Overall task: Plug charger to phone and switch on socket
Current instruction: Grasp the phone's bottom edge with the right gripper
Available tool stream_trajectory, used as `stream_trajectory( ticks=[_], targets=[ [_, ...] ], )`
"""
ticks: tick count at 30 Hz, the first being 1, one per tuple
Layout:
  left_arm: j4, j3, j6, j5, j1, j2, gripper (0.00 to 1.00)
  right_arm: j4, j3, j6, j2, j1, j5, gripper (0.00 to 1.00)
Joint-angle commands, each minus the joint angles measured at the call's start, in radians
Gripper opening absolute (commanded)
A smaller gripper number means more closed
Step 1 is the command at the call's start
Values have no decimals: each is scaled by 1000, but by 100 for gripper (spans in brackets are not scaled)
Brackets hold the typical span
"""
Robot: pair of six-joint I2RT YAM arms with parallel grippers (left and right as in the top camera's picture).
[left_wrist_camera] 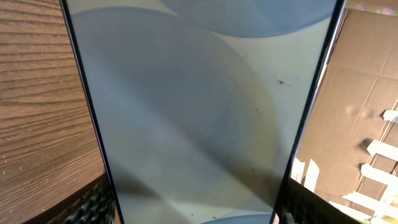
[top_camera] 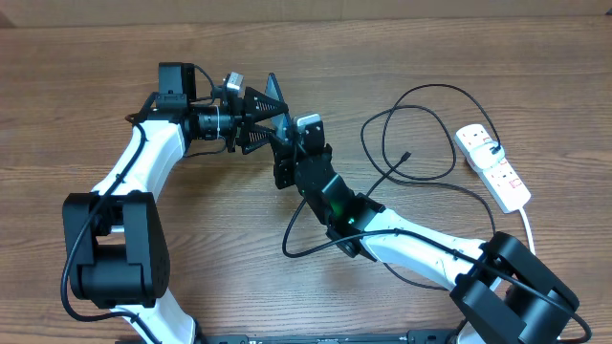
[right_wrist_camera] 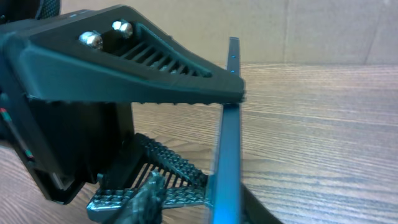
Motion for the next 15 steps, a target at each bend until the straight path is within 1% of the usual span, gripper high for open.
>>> stream_trajectory(
  ticks=[1,9,15],
  targets=[
    [8,27,-8,53,7,5,68,11,-2,-6,6,-1,-10,26],
    [8,27,-10,52,7,5,68,11,-2,-5,6,1,-11,17],
    [8,27,-9,51,7,5,68,16,-2,-5,6,4,-63,12]
  ],
)
